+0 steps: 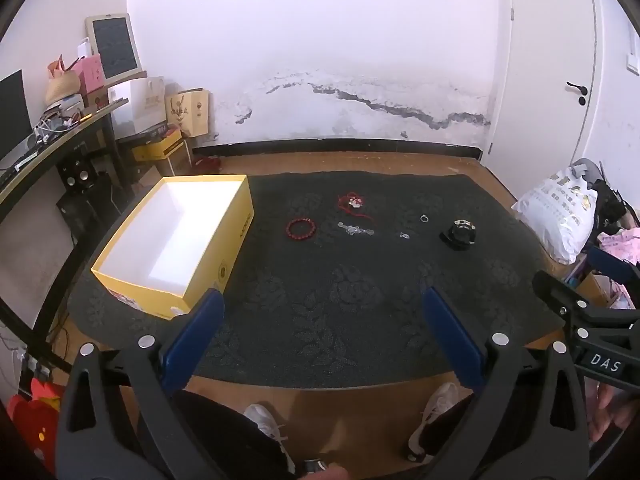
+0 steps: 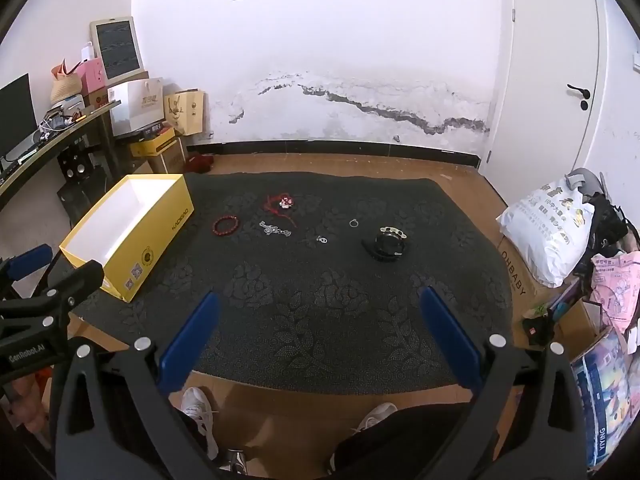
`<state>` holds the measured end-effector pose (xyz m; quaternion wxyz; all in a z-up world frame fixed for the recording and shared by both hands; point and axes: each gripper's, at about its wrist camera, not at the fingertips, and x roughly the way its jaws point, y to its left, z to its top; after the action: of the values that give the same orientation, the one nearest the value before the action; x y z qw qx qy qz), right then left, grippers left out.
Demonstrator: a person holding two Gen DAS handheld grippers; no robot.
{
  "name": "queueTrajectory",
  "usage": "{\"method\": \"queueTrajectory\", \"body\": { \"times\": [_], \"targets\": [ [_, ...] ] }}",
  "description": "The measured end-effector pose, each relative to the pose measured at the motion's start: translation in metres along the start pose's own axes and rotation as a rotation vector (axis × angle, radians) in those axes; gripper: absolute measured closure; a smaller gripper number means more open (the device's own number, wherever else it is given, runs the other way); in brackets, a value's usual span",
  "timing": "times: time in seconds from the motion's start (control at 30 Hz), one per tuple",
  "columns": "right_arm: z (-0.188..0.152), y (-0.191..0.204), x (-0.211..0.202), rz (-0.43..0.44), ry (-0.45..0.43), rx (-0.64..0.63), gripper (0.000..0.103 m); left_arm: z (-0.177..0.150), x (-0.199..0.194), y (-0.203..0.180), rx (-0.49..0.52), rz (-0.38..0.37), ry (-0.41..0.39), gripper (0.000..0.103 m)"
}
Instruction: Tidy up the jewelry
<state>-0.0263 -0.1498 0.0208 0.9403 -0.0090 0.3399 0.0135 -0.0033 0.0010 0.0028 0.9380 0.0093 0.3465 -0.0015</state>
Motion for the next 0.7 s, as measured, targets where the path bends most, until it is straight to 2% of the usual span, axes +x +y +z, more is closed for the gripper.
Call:
{"method": "queueTrajectory", "body": {
  "times": [0.13, 0.7],
  "targets": [
    [-0.0007, -0.0011, 0.0020, 0.002, -0.003, 0.001, 0.006, 0.0011, 0.0032, 0.0013, -0.014, -0.005, 0.025, 0.006],
    [-0.0001, -0.0026, 0.0021, 0.003, -0.005, -0.002, 0.006, -0.0020, 0.0050, 0.0057, -0.010, -0.024, 0.017, 0.006]
  ]
}}
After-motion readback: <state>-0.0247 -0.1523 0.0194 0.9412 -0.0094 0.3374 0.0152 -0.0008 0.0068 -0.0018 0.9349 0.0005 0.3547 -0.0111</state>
